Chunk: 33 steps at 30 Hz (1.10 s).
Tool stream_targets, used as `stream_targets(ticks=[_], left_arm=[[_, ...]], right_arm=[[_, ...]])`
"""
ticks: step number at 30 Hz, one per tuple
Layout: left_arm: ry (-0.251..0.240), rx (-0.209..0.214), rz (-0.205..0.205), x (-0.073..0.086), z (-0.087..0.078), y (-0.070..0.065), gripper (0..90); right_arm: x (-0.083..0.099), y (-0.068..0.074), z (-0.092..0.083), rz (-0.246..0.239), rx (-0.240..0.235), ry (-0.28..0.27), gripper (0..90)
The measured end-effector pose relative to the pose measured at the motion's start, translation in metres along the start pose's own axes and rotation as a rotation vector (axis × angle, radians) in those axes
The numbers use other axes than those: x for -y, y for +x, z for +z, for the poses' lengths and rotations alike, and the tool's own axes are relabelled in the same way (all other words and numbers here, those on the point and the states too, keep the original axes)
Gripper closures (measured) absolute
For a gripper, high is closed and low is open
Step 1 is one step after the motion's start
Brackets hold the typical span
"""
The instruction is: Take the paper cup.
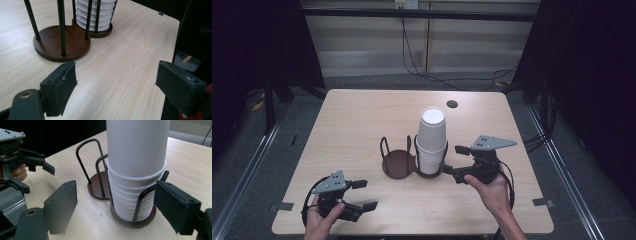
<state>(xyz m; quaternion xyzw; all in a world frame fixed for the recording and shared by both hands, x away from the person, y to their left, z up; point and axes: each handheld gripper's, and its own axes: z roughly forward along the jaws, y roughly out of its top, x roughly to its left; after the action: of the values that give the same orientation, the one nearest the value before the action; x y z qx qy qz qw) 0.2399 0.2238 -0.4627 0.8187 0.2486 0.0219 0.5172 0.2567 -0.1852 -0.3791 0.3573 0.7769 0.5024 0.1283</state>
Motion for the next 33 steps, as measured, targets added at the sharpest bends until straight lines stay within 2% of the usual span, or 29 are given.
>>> stream_targets(ticks=[11,17,33], left_arm=[[0.009,0.005,0.008,0.0,0.0,0.0,16.4],[0.014,0.01,0.005,0.0,0.001,0.0,16.4],[0.02,0.019,0.005,0.001,0.003,-0.001,16.4]], right_arm=[[-0.033,-0.007,0.007,-0.029,-0.004,0.042,17.3],[-0.043,-0.009,0.009,-0.046,0.0,0.036,17.9],[-0.07,-0.021,0.022,-0.049,-0.03,0.097,14.9]])
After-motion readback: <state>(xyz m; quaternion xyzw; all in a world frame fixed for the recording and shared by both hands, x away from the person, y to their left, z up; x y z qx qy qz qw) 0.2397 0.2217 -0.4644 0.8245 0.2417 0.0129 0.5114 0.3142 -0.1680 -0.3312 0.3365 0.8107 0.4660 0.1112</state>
